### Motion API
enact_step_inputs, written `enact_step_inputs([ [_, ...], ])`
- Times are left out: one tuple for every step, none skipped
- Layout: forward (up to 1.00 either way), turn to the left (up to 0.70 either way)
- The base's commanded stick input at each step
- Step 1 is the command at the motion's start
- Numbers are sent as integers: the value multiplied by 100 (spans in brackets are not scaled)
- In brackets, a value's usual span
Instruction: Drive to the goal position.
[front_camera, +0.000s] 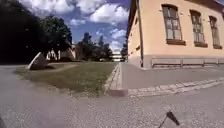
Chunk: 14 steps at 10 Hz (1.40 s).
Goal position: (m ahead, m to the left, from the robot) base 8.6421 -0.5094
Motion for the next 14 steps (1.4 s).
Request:
enact_step_inputs([
  [85,0],
  [85,0],
  [85,0],
  [85,0],
  [85,0],
  [85,0],
  [85,0],
  [85,0],
  [85,0],
  [85,-34],
  [85,-34],
  [85,-34],
  [85,-34],
  [85,-34],
])
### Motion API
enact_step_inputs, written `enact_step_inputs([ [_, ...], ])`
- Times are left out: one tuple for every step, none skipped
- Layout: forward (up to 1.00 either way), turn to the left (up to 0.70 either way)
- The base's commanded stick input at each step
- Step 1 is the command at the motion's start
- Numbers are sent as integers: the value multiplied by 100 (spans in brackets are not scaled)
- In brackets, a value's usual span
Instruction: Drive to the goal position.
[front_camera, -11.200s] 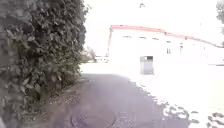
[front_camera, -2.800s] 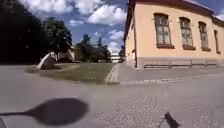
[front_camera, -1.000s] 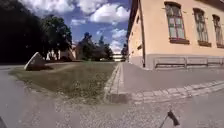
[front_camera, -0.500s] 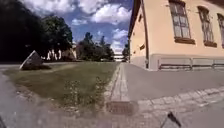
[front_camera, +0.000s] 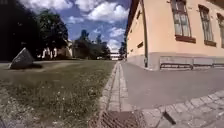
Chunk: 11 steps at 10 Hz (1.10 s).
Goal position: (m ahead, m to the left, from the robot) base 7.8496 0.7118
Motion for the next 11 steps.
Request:
enact_step_inputs([
  [85,-34],
  [85,-34],
  [85,-34],
  [85,-34],
  [85,-34],
  [85,-34],
  [85,-34],
  [85,-34],
  [85,-34],
  [85,-34],
  [85,-34],
])
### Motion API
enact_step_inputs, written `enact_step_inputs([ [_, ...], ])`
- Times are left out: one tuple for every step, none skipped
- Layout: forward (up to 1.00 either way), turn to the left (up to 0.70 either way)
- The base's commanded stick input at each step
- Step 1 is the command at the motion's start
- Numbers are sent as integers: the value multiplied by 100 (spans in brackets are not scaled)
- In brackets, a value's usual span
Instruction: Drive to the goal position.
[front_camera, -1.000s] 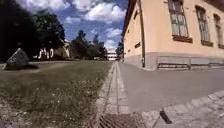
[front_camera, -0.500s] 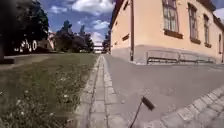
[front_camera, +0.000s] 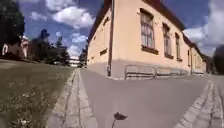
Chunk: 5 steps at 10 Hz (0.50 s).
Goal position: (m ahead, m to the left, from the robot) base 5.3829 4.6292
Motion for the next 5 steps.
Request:
enact_step_inputs([
  [85,-34],
  [85,-31],
  [85,0],
  [85,0],
  [85,0],
])
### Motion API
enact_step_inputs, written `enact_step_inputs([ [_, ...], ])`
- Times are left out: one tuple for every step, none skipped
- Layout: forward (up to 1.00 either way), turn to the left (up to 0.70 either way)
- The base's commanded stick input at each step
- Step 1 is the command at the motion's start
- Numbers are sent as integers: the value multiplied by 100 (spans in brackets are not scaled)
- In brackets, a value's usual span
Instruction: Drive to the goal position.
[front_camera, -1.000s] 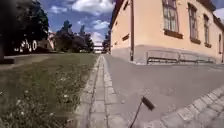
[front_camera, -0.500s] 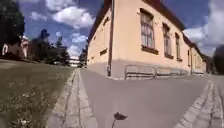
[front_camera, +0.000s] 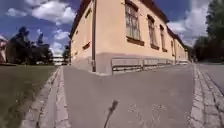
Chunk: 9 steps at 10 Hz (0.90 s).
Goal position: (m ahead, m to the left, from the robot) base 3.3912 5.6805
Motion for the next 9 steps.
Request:
enact_step_inputs([
  [85,0],
  [85,0],
  [85,0],
  [85,0],
  [85,0],
  [85,0],
  [85,8],
  [85,30],
  [85,34],
])
